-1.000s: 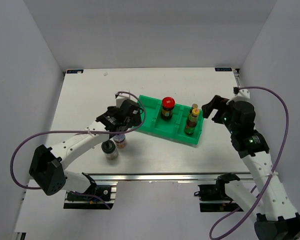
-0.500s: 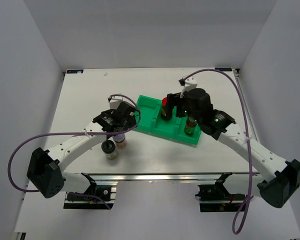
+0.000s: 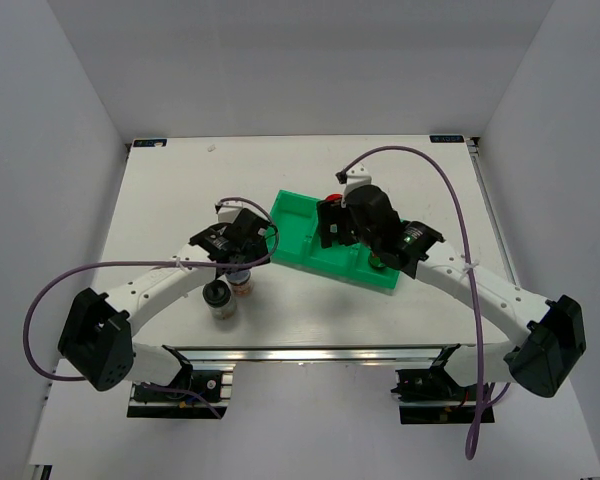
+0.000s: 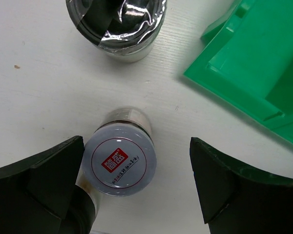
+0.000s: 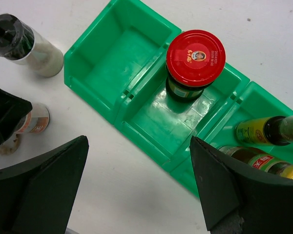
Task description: Organize the condiment bottles
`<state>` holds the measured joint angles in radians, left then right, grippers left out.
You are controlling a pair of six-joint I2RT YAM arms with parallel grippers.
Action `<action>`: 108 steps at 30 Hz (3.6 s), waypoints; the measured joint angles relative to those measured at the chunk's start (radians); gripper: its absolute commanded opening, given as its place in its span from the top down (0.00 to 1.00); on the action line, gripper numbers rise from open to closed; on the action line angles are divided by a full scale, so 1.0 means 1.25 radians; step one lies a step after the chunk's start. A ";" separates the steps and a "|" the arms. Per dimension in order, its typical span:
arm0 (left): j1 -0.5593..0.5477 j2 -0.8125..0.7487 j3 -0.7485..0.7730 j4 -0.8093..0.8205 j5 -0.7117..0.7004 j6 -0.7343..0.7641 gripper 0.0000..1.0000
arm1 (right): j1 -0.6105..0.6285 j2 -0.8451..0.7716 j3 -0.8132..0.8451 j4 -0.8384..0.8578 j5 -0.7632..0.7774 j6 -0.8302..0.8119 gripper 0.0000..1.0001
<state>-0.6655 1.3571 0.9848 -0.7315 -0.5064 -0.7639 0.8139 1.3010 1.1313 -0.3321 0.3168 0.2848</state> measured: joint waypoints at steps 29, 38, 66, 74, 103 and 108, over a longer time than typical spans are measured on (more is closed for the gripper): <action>0.002 0.019 -0.050 0.032 0.065 0.041 0.63 | 0.010 -0.043 -0.053 -0.069 0.078 0.087 0.11; 0.002 -0.021 -0.023 0.019 0.074 0.084 0.73 | 0.010 -0.099 -0.045 -0.080 0.150 0.096 0.10; -0.143 0.295 0.418 0.161 0.204 0.292 0.83 | -0.335 -0.358 -0.105 -0.275 0.271 0.212 0.11; -0.145 0.385 0.460 0.161 0.205 0.303 0.84 | -0.338 -0.360 -0.106 -0.278 0.274 0.212 0.11; -0.192 0.501 0.469 0.203 0.121 0.288 0.33 | -0.342 -0.361 -0.129 -0.276 0.273 0.207 0.11; -0.192 0.508 0.477 0.190 0.121 0.284 0.18 | -0.342 -0.361 -0.129 -0.275 0.273 0.206 0.11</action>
<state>-0.9054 1.9923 1.5810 -0.4946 -0.3557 -0.4084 0.3862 0.8494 0.9699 -0.6754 0.6579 0.5426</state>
